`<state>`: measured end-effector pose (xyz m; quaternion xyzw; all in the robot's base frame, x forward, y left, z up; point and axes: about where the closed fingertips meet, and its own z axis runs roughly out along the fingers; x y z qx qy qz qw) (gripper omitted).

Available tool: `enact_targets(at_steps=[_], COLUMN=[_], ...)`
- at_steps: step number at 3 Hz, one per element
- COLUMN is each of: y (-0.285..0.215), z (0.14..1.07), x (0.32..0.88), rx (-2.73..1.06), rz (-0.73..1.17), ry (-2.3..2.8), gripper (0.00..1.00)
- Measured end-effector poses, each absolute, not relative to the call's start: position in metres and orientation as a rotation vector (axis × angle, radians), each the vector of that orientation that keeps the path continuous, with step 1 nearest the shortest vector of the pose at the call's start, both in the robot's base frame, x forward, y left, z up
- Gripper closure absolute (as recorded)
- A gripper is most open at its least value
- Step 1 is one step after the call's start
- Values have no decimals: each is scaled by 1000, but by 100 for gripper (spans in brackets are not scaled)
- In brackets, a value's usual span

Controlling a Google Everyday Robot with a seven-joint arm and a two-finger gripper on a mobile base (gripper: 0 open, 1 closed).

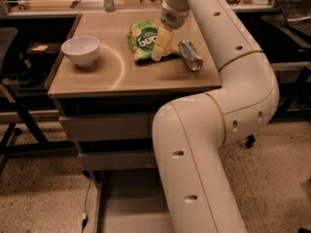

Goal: Place green rice chip bag into bottom drawer

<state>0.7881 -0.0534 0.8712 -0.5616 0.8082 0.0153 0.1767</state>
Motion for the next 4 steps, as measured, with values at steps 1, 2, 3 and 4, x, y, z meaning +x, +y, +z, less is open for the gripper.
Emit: enact_targets(at_steps=[1, 2, 3, 4], y=[-48, -41, -36, -30], z=[857, 843, 836, 829], x=[790, 791, 792, 793], rx=[-1592, -1603, -1616, -1633], rz=[60, 77, 85, 99], ry=[2312, 2334, 2335, 2334], gripper=[0, 0, 0, 0])
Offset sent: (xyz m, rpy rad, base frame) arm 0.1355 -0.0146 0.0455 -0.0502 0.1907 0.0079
